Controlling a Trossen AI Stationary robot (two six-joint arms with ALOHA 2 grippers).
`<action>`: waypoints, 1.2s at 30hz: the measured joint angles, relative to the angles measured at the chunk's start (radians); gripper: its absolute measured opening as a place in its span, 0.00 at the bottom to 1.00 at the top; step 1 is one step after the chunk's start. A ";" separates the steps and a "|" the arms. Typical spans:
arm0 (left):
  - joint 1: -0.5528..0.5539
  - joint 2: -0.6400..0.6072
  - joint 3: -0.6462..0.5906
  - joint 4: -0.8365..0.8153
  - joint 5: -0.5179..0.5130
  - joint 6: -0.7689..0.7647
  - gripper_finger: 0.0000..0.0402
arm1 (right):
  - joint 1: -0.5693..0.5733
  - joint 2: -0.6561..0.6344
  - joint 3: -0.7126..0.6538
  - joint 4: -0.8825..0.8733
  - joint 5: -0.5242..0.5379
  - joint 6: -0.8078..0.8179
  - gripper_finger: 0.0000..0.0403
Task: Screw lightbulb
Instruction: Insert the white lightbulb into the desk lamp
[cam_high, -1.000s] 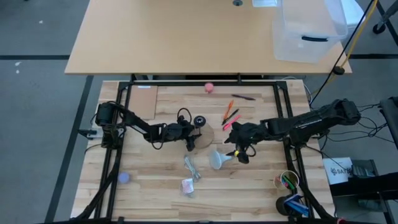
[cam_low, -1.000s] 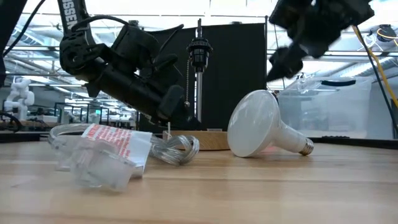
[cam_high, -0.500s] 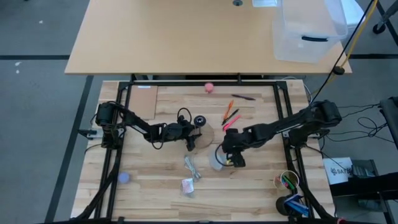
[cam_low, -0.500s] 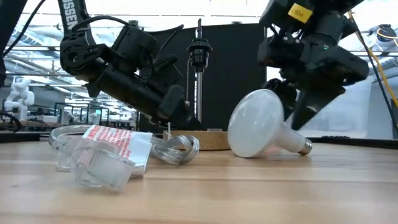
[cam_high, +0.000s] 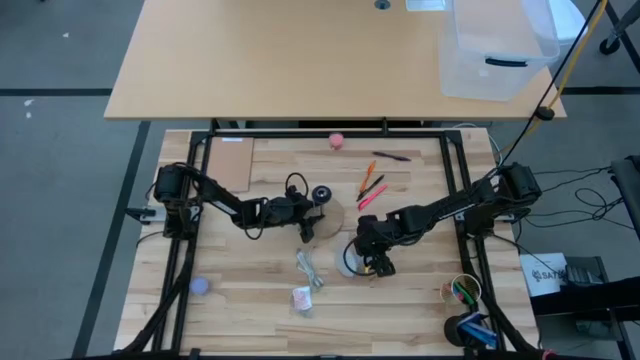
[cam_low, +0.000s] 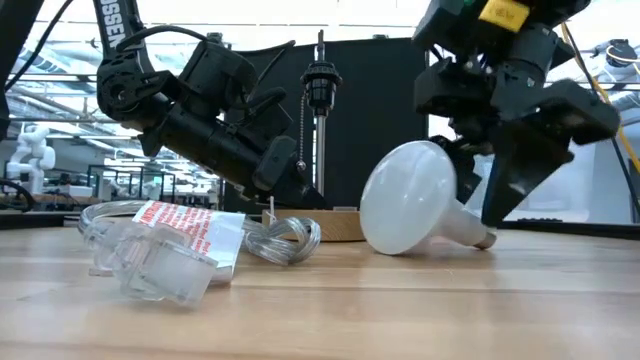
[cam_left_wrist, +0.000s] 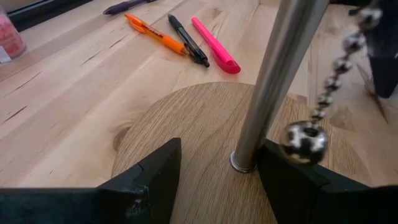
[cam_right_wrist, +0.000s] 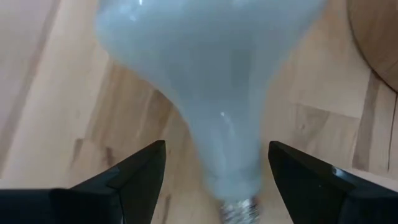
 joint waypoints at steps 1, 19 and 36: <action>0.000 0.000 0.000 0.000 0.001 0.000 0.52 | 0.002 0.010 0.000 0.014 0.003 -0.004 0.69; -0.001 0.001 0.000 0.010 0.007 0.006 0.52 | 0.017 0.068 0.000 0.136 0.104 0.015 0.37; -0.026 -0.170 -0.001 -0.153 0.129 0.069 0.52 | 0.023 -0.067 0.000 0.196 0.094 -0.016 0.37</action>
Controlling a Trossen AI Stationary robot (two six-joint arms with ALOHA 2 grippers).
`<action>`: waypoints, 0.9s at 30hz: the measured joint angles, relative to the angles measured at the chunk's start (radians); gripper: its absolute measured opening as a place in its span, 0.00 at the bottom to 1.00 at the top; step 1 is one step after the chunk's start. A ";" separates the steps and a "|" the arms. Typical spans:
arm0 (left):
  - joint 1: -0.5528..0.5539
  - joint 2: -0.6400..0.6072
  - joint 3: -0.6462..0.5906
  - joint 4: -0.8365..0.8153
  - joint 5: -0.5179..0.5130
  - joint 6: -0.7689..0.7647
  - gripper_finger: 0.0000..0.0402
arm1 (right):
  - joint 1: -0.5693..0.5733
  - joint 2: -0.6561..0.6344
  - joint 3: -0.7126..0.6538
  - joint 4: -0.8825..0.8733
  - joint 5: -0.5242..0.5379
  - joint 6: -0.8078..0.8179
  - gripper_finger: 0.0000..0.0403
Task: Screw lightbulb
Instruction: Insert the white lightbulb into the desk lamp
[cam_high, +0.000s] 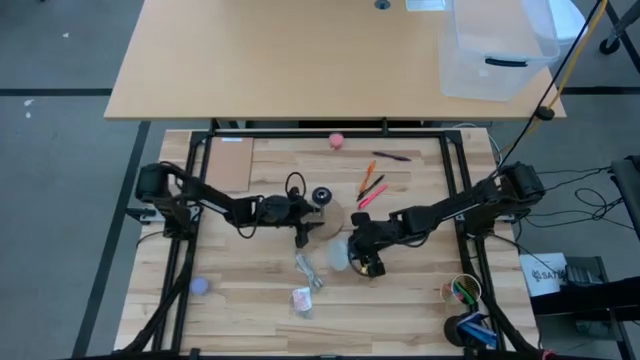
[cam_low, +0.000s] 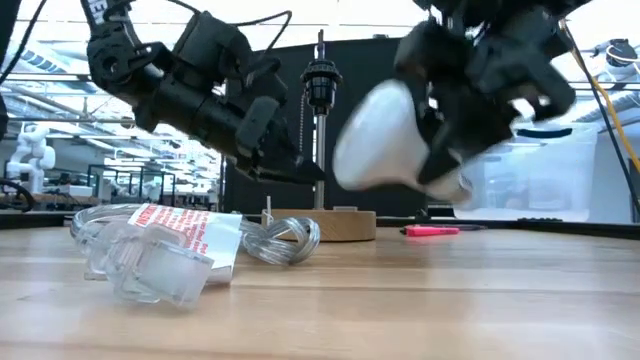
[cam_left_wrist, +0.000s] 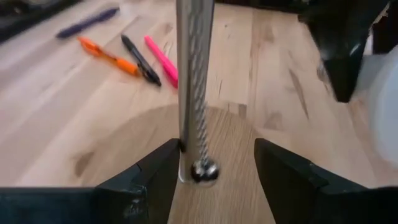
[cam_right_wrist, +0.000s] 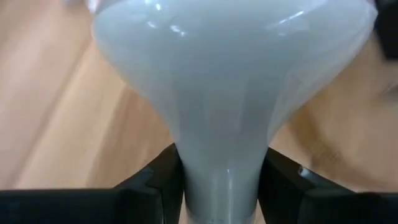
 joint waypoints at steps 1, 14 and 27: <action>0.000 -0.023 0.000 -0.032 0.000 0.008 0.52 | 0.000 -0.018 0.000 0.010 0.000 -0.005 0.37; 0.000 -0.452 0.000 -0.480 -0.108 0.011 0.52 | -0.055 -0.211 0.000 0.331 0.014 -0.165 0.39; 0.000 -0.743 0.001 -0.321 -0.259 0.242 0.52 | -0.192 -0.146 0.000 0.744 0.036 -0.184 0.39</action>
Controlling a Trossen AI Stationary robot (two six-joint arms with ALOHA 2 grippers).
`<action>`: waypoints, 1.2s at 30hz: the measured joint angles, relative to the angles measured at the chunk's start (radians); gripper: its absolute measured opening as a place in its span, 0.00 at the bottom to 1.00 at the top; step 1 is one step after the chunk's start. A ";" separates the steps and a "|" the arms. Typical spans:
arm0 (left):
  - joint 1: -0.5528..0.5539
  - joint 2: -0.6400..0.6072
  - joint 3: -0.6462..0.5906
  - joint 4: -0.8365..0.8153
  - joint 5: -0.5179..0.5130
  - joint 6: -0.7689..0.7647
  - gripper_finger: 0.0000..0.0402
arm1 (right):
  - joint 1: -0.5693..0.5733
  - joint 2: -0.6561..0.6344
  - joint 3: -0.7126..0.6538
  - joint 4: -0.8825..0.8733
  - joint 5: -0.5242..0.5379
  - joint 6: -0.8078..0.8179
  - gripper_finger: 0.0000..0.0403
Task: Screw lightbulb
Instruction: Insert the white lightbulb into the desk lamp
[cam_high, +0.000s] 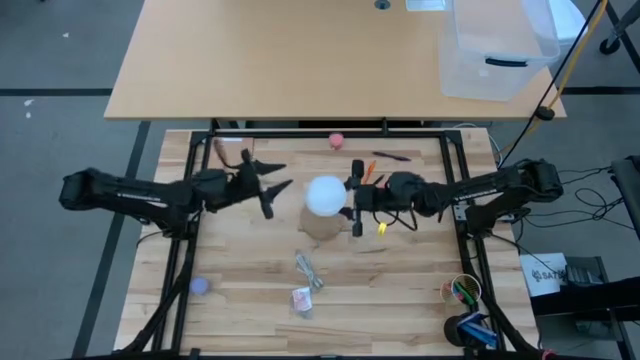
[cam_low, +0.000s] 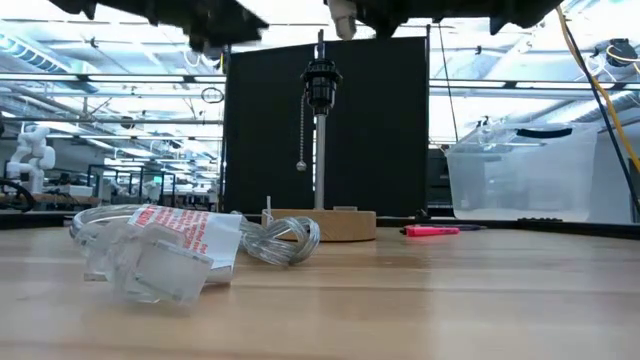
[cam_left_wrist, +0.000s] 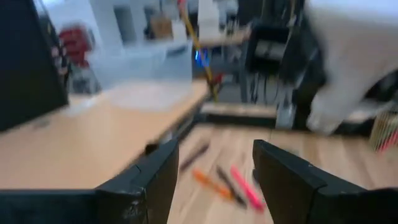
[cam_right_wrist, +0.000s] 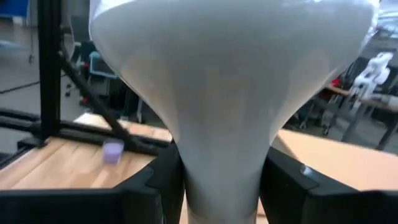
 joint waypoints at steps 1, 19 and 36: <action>0.000 -0.009 0.000 0.036 0.013 0.017 0.52 | -0.003 0.008 0.000 0.040 -0.002 -0.004 0.39; 0.003 0.071 0.451 -0.382 0.107 0.233 0.17 | -0.061 0.075 0.000 0.156 0.027 0.005 0.39; 0.003 0.298 0.789 -0.681 0.256 0.295 0.00 | -0.061 0.106 0.000 0.198 0.053 0.055 0.39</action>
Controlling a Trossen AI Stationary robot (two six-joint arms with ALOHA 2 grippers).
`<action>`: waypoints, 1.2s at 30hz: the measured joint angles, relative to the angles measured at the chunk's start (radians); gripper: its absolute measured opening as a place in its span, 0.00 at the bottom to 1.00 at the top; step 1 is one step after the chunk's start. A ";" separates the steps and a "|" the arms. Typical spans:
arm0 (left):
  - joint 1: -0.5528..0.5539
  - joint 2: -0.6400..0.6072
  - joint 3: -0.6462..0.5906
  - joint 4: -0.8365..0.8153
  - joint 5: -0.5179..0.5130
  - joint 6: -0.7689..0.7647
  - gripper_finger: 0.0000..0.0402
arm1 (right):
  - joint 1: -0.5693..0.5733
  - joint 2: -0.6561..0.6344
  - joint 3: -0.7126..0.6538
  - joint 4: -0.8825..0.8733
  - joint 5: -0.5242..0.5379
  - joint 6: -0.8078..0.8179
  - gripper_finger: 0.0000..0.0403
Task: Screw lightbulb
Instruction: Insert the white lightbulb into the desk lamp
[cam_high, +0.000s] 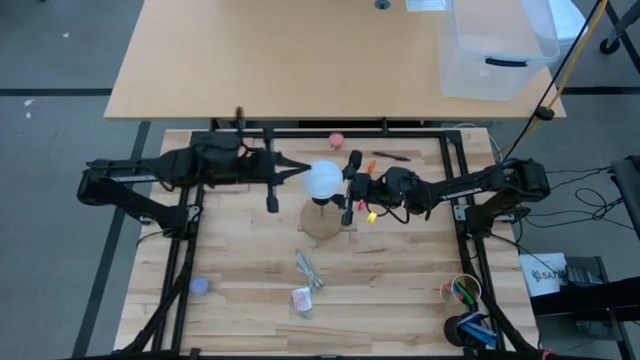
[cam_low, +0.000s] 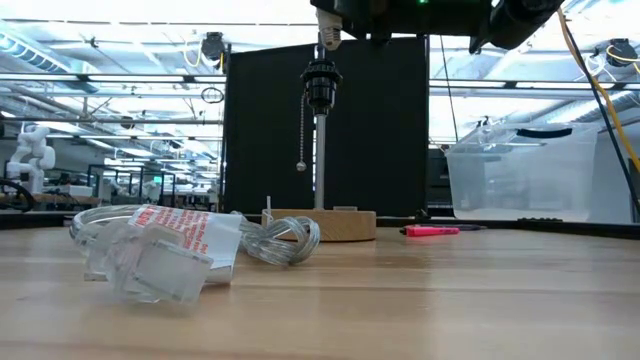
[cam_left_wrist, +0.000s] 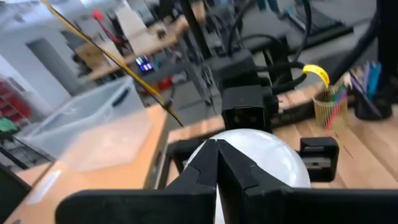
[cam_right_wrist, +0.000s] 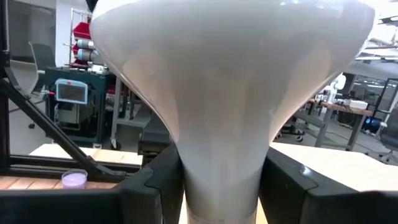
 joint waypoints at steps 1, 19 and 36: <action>0.003 0.018 0.027 -0.025 0.009 0.004 0.00 | 0.000 0.003 0.000 0.002 0.001 0.000 0.39; 0.097 0.093 0.096 -0.152 0.199 -0.024 0.00 | 0.004 0.018 0.000 0.015 0.000 0.014 0.39; 0.108 0.144 0.098 -0.176 0.198 -0.025 0.00 | 0.003 0.020 -0.001 -0.027 0.002 0.031 0.39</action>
